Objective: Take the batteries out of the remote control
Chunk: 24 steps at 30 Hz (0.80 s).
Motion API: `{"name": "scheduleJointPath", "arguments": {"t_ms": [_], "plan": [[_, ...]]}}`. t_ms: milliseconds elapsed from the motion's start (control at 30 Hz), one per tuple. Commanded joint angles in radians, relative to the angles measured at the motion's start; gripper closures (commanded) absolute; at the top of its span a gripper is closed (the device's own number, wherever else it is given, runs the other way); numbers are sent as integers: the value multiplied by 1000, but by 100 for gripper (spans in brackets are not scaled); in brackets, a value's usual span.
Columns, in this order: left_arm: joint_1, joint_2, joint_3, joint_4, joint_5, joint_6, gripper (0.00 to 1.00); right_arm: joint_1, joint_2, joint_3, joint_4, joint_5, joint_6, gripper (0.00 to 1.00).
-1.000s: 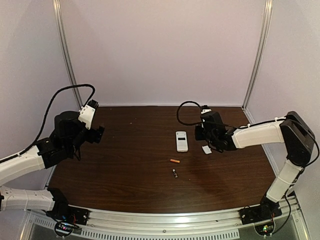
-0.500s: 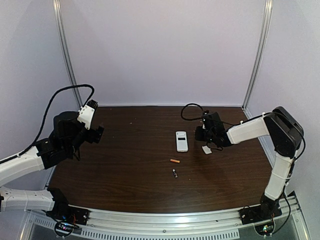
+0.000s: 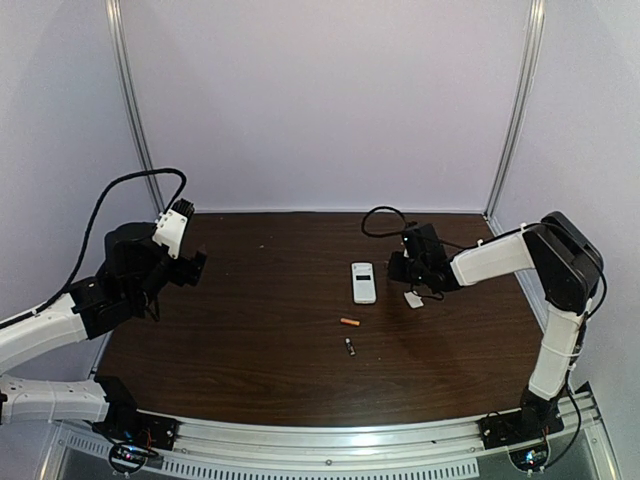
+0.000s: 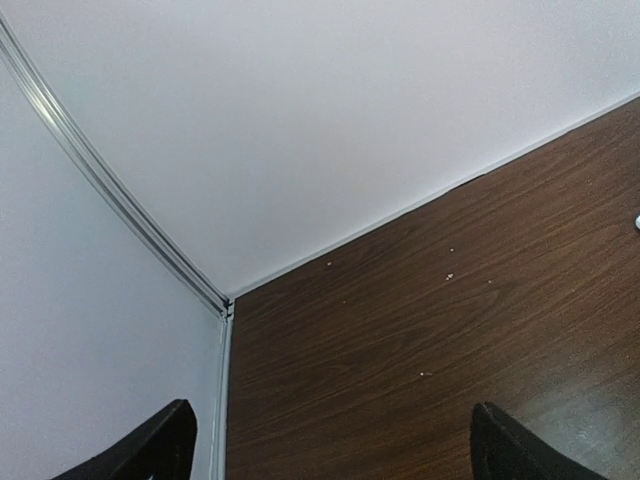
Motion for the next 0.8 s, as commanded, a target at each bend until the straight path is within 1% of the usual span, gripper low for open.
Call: {"name": "scheduleJointPath", "arguments": {"t_ms": [0,367,767], "plan": [[4,-15,-8,27,-1,14,3,-3,12,-6,-108,-16,32,86],[4,-54,-17,34,23,21,3,1,-17,-18,-140,-47,54,75],[4,-69,-18,34,39,22,2,2,-62,-21,-158,-55,49,74]]}}
